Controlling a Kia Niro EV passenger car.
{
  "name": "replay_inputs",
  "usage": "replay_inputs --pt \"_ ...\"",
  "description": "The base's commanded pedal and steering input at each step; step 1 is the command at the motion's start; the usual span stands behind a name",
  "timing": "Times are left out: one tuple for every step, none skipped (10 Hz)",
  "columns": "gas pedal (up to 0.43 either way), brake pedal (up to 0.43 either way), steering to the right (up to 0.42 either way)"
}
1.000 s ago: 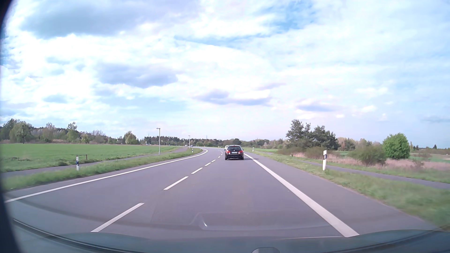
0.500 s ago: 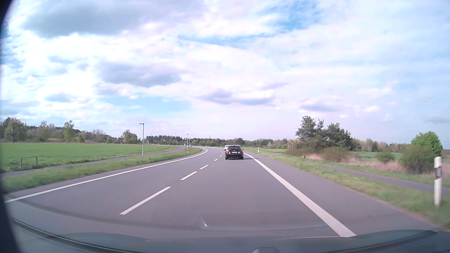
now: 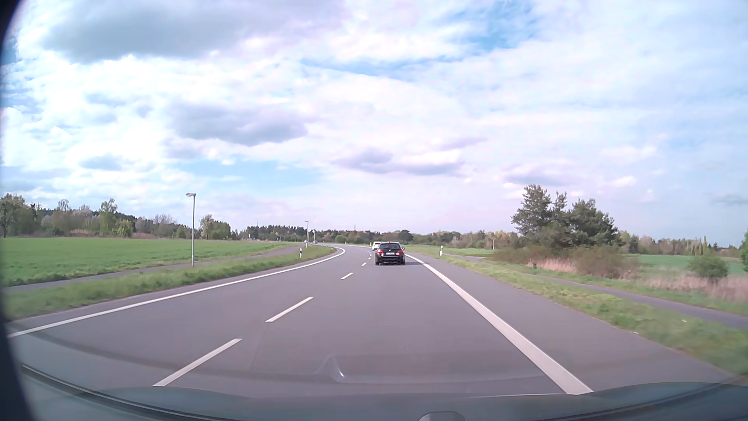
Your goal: Follow the waypoints while adhering to traffic rules and regulations
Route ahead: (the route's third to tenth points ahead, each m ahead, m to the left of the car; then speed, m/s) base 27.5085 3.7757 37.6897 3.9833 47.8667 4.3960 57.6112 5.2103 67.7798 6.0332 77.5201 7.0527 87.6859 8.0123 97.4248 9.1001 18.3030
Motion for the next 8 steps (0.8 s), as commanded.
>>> replay_inputs --pt "0.098 0.000 -0.008" --pt "0.098 0.000 -0.007" --pt "0.098 0.000 -0.007" --pt "0.098 0.000 -0.007" --pt "0.098 0.000 -0.006" --pt "0.098 0.000 -0.006" --pt "0.098 0.000 -0.006" --pt "0.098 0.000 -0.006"
